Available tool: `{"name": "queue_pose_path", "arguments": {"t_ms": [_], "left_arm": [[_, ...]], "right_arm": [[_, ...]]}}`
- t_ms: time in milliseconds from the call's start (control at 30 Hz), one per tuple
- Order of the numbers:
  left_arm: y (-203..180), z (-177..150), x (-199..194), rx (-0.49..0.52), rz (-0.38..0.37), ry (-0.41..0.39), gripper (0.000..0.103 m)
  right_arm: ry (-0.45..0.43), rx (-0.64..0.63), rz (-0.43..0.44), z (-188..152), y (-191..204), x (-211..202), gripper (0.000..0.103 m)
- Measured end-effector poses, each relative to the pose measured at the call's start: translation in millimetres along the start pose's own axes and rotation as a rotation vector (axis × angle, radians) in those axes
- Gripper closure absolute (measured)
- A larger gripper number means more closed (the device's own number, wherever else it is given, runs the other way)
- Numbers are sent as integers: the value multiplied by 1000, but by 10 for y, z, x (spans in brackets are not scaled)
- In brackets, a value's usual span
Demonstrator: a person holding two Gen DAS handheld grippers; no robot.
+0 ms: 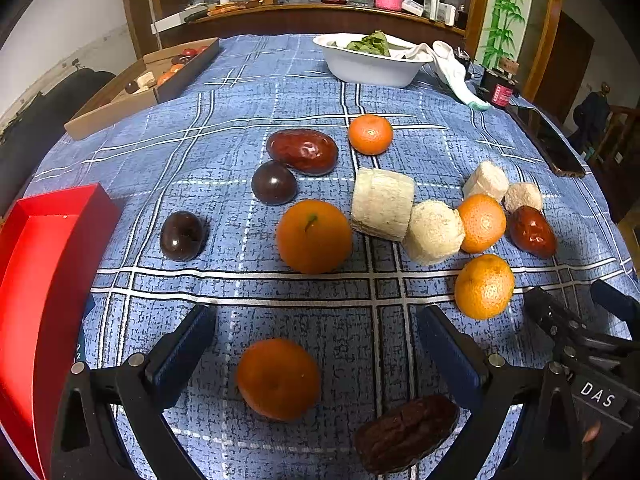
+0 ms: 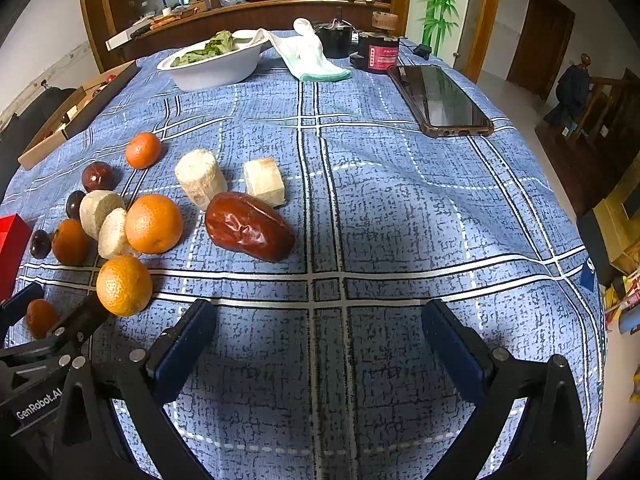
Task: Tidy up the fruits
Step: 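Grasp a mandarin orange with the left tool while the right tool grasps a red date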
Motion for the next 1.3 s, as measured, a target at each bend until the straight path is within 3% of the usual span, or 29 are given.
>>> {"name": "queue_pose_path", "arguments": {"t_ms": [67, 100, 200, 267, 433, 533, 633, 667, 733, 800, 833, 900, 933, 1167, 1233, 1300], "left_arm": [[11, -12, -26, 5, -26, 0, 2], [27, -20, -56, 0, -44, -5, 7], [156, -44, -270, -40, -145, -33, 13], [383, -18, -533, -63, -184, -95, 13], [1182, -6, -1122, -125, -119, -265, 13], [1568, -86, -1247, -178, -121, -266, 13], [1708, -178, -1226, -167, -132, -246, 13], [1700, -189, -1190, -166, -148, -236, 15], [1591, -210, -1075, -178, -228, -199, 29], [1460, -245, -1008, -174, -297, -162, 43], [1381, -257, -979, -163, -325, -147, 44], [1226, -263, -932, -138, -338, -131, 44], [1144, -253, -899, -121, -343, -121, 44], [699, -163, -619, -39, -371, -52, 44], [620, -133, -558, -31, -382, -42, 44], [538, -106, -477, -23, -388, -27, 44]], "right_arm": [[-1, -5, 4, -1, 4, -2, 0], [-2, -6, 5, 0, 5, -3, 0], [-8, -1, 16, 2, 0, -10, 0], [-20, 18, 41, 8, -15, -32, 0], [-55, 51, 73, 24, -53, -97, 0], [-122, 61, 76, 66, -66, -215, 0], [-166, 63, 121, 46, 13, -425, 4], [-176, 55, 179, 14, 114, -528, 5], [-179, 7, 275, -82, 387, -707, 6], [-157, -67, 327, -178, 685, -791, 18], [-135, -100, 347, -224, 824, -793, 22], [-85, -145, 378, -311, 1055, -746, 41], [-58, -159, 388, -361, 1143, -706, 45], [2, -154, 412, -413, 1372, -504, 48], [4, -158, 409, -416, 1420, -505, 55], [7, -164, 421, -417, 1485, -488, 68]]}}
Point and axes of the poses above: each gripper's, at about its wrist camera, not at the fingertips, and x roughly the way its jaws point, y to its left, z to its top, the point moved 9 cm from there along x, roughly the way its jaws point, and after that the axes turned 2 degrees about y, right-handed, at the moved point
